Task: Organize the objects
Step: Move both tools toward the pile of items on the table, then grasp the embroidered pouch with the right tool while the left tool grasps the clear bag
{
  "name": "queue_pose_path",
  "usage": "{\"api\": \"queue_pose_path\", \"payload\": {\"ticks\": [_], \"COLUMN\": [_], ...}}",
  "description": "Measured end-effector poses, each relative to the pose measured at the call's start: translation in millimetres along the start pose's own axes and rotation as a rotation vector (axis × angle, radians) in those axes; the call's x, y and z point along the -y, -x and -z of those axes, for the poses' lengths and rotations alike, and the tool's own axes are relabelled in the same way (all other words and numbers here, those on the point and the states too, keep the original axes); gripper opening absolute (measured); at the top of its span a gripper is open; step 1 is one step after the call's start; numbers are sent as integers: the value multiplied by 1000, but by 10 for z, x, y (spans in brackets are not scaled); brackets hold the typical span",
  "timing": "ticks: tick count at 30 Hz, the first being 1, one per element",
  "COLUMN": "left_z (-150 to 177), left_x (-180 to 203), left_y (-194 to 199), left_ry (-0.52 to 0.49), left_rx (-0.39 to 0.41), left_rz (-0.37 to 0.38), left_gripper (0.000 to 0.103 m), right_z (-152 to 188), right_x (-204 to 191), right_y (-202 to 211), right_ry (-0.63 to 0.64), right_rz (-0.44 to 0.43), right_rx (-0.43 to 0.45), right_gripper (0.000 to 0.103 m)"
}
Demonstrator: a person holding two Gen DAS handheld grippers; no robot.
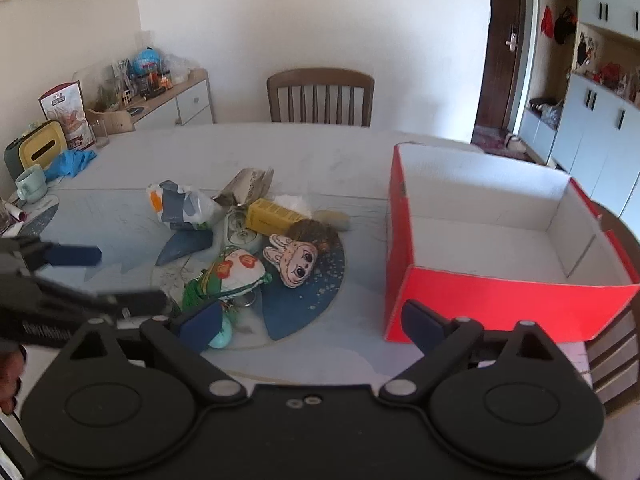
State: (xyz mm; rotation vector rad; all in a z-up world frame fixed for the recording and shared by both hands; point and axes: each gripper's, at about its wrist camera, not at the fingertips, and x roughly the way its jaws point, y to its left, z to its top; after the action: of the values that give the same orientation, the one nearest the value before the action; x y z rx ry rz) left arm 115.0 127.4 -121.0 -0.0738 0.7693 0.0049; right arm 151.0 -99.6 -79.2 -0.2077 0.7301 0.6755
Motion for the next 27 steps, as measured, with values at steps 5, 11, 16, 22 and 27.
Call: {"api": "queue_pose_path", "payload": {"ticks": [5,11,16,22,27], "left_z": [54,138,186,212,210], "left_x": [-96,-168,-200,-256,-277], "left_y": [-213,-367,-464,-535,-532], "left_ry": [-16,-38,-55,-59,-58], "left_rx": [-48,-95,-106,-127,-118], "left_rz": [20,58,89,121,130], "left_gripper": [102,95,85,64,51], "right_z": [-155,-127,-48,-71,-256], "right_x": [-19,-152,-248,-293,-364], "right_y": [-231,-547,-751,-845,-929], "right_ry": [6,21,23,-7,-8], "right_rz": [-11,-68,-114,-140,-138], "right_rx": [-29,-110,-195,-234,-195], "right_gripper": [92,82,75,71,71]}}
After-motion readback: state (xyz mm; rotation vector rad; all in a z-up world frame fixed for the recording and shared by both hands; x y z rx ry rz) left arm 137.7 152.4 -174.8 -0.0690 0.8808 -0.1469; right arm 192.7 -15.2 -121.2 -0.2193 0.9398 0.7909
